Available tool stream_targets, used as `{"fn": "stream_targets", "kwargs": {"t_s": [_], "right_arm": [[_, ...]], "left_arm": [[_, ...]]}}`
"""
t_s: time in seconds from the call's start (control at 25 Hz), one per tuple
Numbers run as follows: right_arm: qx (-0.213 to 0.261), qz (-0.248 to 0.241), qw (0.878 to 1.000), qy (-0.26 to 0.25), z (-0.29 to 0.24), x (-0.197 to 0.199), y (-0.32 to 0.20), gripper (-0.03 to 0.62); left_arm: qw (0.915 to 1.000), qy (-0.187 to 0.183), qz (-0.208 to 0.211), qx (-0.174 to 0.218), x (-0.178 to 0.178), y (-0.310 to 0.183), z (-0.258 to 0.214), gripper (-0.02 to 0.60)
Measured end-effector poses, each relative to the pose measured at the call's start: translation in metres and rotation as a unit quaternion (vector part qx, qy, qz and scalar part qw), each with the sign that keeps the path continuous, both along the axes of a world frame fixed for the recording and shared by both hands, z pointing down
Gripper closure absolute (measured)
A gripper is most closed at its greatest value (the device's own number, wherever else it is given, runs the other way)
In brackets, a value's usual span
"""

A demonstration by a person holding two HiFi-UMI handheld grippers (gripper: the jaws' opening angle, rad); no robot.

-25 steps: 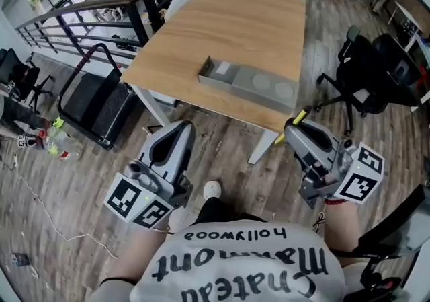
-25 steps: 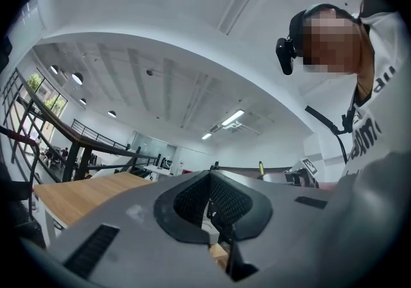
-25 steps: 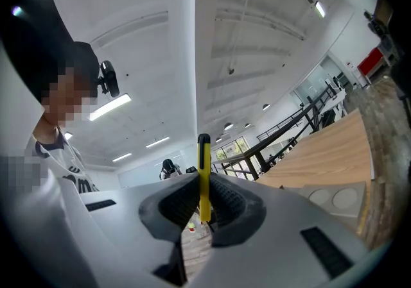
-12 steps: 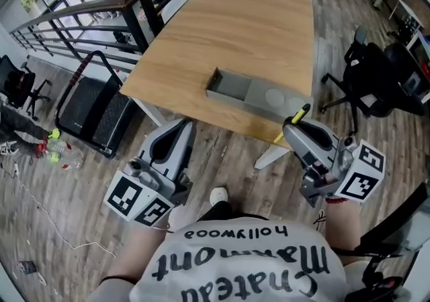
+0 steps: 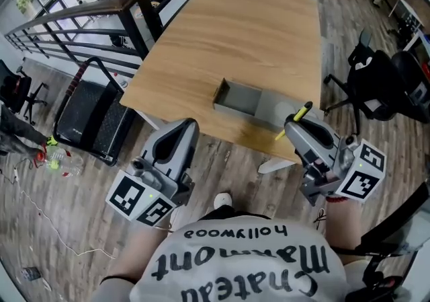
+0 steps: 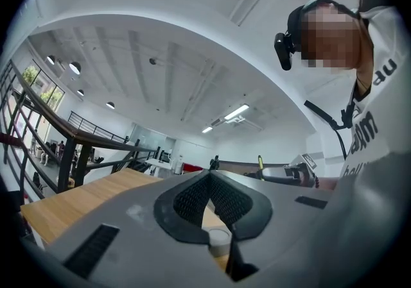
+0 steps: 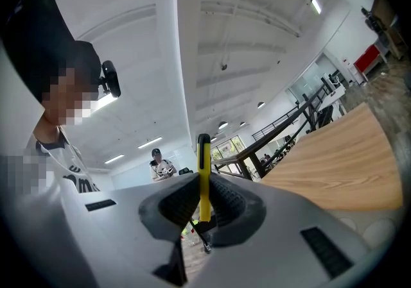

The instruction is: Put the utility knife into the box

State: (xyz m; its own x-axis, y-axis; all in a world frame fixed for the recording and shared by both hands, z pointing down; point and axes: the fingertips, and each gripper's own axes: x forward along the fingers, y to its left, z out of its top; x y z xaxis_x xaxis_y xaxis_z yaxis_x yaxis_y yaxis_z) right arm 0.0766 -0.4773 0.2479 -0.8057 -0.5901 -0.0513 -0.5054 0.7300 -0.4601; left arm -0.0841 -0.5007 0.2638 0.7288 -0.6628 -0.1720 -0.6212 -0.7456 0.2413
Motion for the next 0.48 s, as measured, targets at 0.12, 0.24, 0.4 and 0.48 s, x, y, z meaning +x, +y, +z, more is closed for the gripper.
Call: {"fn": "stream_targets", "kwargs": {"t_s": [0.12,0.24,0.4,0.48], "right_arm": [[0.0,-0.002,1.0,0.0,0.0,-0.01,-0.02,0.56],[0.002,-0.003,1.0,0.001,0.0,-0.019,-0.041,0.56],[-0.001,0.005,1.0,-0.001,0.004,-0.023,-0.064,0.56],[-0.002,0.008,1.0,-0.003,0.006,-0.024,-0.075,0.56]], "left_arm": [[1.0,-0.001,0.003,0.0,-0.007,-0.02,0.0,0.58],[1.0,0.001,0.003,0.0,-0.015,-0.043,0.001,0.58],[0.9999,0.004,0.01,0.003,-0.018,-0.068,0.002,0.58],[0.9999,0.003,0.015,0.006,-0.018,-0.077,0.001,0.58]]}}
